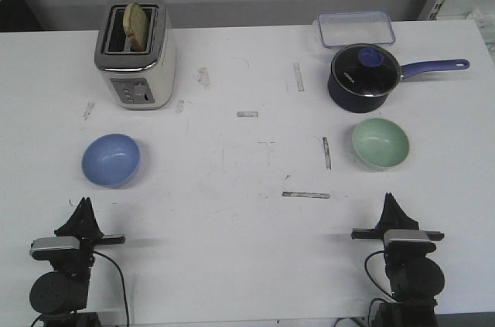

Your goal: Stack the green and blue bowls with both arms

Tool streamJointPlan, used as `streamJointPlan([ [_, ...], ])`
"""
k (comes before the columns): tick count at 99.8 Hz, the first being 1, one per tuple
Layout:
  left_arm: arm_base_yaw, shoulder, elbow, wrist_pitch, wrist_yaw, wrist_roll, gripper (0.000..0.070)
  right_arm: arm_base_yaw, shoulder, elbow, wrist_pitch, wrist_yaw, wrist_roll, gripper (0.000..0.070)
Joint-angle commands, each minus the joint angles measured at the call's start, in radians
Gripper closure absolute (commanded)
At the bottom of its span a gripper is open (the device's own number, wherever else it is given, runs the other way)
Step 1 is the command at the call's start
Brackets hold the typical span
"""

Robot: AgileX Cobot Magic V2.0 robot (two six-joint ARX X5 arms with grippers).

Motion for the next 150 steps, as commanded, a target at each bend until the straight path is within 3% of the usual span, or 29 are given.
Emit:
streamJointPlan([
  [1, 0.0, -0.002, -0.021, 0.013, -0.002, -0.002, 0.0699, 0.001, -0.001, -0.002, 0.012, 0.0, 0.013, 0.07],
  [100, 0.0, -0.002, -0.021, 0.013, -0.001, -0.002, 0.0699, 0.001, -0.001, -0.002, 0.045, 0.0, 0.013, 0.07],
  [113, 0.0, -0.002, -0.021, 0.013, -0.001, -0.002, 0.0699, 0.0, -0.001, -0.002, 0.097, 0.005, 0.013, 0.07],
  [124, 0.0, -0.002, -0.021, 0.013, -0.001, -0.002, 0.0699, 0.0, -0.001, 0.0, 0.234, 0.019, 0.014, 0.07],
  [132, 0.0, -0.002, -0.021, 0.013, -0.002, -0.002, 0.0699, 0.0, 0.0, 0.028, 0.329, 0.056, 0.07, 0.07],
  [140, 0.0, -0.002, -0.021, 0.013, -0.002, -0.002, 0.0699, 0.0, 0.022, 0.108, 0.341, 0.094, 0.085, 0.07],
  [150, 0.0, -0.002, -0.021, 0.012, -0.001, -0.002, 0.0699, 0.0, 0.119, 0.262, 0.322, 0.09, 0.024, 0.07],
])
